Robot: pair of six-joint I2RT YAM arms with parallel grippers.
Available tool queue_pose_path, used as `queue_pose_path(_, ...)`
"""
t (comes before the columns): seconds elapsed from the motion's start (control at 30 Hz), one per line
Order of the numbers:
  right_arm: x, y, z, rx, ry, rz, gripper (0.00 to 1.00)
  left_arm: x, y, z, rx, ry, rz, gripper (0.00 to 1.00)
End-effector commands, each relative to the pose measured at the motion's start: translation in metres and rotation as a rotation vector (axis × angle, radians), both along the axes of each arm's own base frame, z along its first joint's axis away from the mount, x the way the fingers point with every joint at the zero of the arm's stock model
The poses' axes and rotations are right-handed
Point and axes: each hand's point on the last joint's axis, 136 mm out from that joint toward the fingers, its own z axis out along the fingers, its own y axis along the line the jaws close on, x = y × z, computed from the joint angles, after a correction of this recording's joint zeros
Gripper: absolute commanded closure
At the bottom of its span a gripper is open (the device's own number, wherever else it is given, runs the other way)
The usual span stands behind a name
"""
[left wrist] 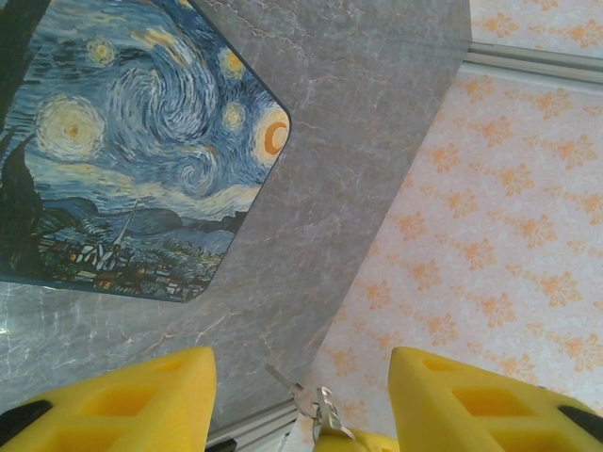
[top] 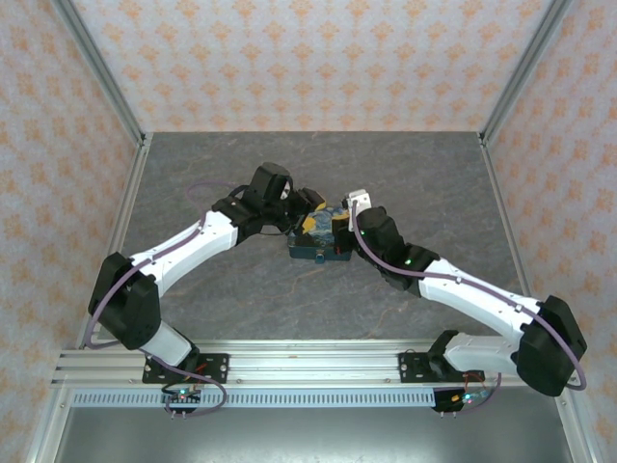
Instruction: Unlock the padlock with the key
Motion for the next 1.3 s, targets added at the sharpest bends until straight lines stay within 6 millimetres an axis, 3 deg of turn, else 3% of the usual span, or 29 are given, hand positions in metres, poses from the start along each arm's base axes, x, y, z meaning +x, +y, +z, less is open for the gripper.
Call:
queue_pose_path(0.0,0.007,0.009,0.015,0.028,-0.047,-0.003,1.00,0.001,-0.003,-0.007,0.000,0.028,0.005,0.49)
queue_pose_path(0.33,0.005,0.018,0.016,0.051,-0.046,0.018,1.00,0.003,-0.014,-0.009,0.004,0.032,-0.010,0.53)
queue_pose_path(0.67,0.005,0.017,0.009,0.042,-0.036,0.013,1.00,0.002,-0.022,-0.011,0.001,0.031,-0.024,0.72)
queue_pose_path(1.07,0.005,0.018,0.006,0.044,-0.028,0.011,1.00,0.002,-0.027,-0.012,0.001,0.032,-0.032,0.85)
queue_pose_path(1.27,0.004,0.017,0.006,0.046,-0.028,0.010,1.00,0.002,-0.030,-0.014,0.001,0.032,-0.038,0.97)
